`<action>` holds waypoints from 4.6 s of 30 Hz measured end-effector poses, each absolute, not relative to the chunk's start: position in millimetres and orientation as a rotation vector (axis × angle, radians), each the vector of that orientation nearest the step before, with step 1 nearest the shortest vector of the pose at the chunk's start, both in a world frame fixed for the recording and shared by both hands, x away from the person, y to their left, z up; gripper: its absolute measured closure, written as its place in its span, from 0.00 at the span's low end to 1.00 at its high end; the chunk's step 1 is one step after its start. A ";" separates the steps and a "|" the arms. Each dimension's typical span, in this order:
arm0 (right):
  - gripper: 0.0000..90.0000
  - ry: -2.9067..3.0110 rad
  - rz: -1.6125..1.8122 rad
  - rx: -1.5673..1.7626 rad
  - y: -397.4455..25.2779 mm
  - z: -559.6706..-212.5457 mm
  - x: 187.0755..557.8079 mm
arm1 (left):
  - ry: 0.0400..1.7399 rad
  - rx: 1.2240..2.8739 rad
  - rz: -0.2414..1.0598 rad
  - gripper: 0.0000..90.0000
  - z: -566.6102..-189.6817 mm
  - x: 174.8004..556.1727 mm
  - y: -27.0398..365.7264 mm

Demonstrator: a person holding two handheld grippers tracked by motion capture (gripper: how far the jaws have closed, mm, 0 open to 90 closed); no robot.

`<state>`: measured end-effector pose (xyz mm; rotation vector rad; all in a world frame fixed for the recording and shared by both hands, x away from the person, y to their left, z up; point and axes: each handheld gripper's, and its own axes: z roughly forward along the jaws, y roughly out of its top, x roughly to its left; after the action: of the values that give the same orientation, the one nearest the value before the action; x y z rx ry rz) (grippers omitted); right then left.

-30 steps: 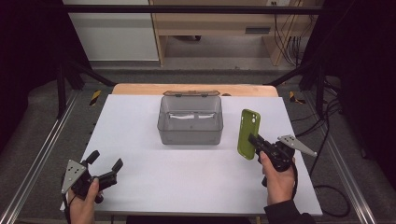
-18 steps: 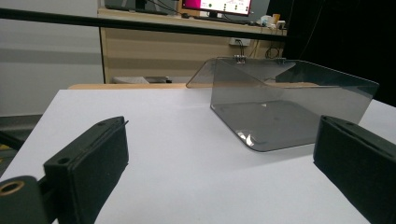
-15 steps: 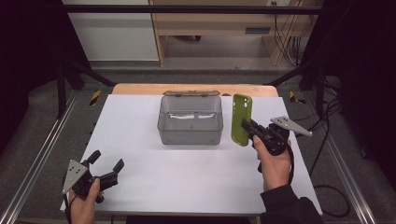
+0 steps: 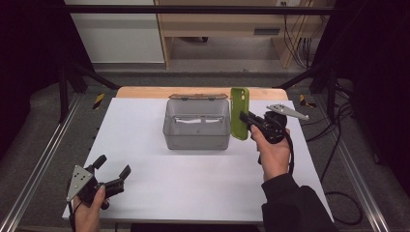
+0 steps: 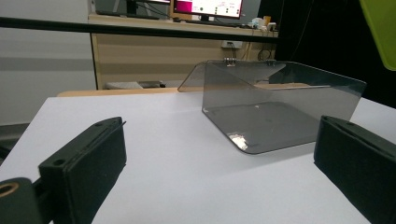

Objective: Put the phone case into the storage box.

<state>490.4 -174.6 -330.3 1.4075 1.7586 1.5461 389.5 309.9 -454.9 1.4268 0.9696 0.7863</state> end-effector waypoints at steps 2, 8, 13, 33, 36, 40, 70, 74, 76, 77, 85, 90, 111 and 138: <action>0.86 1.760 1.544 1.416 -172.7 -328.8 494.5 | 0.965 1.428 0.788 0.02 -455.6 390.7 309.0; 0.86 1.766 1.532 1.434 -165.9 -325.2 506.3 | 0.957 1.440 0.782 0.02 -456.5 392.7 307.2; 0.86 1.774 1.517 1.455 -159.9 -323.8 517.1 | 0.944 1.442 0.780 0.02 -456.3 392.5 306.0; 0.86 1.811 1.490 1.511 -132.8 -327.2 544.3 | 0.941 1.419 0.781 0.01 -456.5 394.7 310.2; 0.86 1.792 1.491 1.516 -129.7 -328.1 547.6 | 0.934 1.428 0.789 0.01 -456.3 394.5 309.7; 0.86 1.770 1.499 1.547 -127.6 -331.0 552.7 | 0.937 1.423 0.787 0.01 -456.3 394.8 310.6; 0.86 1.810 1.252 1.542 -128.9 -349.1 573.1 | 0.895 1.428 0.797 0.02 -456.1 395.4 312.3; 0.86 1.818 1.225 1.523 -125.4 -351.2 573.8 | 0.893 1.432 0.797 0.02 -456.2 395.5 312.3; 0.86 1.828 1.211 1.519 -123.0 -352.8 574.2 | 0.891 1.430 0.796 0.02 -456.1 395.2 311.8; 0.86 1.836 1.198 1.515 -121.3 -354.3 574.6 | 0.890 1.430 0.796 0.02 -456.0 395.0 311.5; 0.86 1.872 1.149 1.497 -114.0 -361.7 576.4 | 0.881 1.439 0.794 0.02 -456.1 395.2 310.5; 0.86 1.878 1.150 1.515 -112.8 -366.5 578.5 | 0.877 1.440 0.791 0.02 -455.9 394.9 310.2; 0.86 1.903 1.172 1.526 -112.5 -369.2 579.5 | 0.861 1.452 0.790 0.02 -455.8 394.5 308.4; 0.86 1.928 1.182 1.567 -116.3 -385.7 582.9 | 0.850 1.464 0.795 0.02 -455.7 394.1 307.0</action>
<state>582.9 -116.3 -385.7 1.5673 1.9279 1.1823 394.1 307.0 -455.7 1.4643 0.8499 0.7950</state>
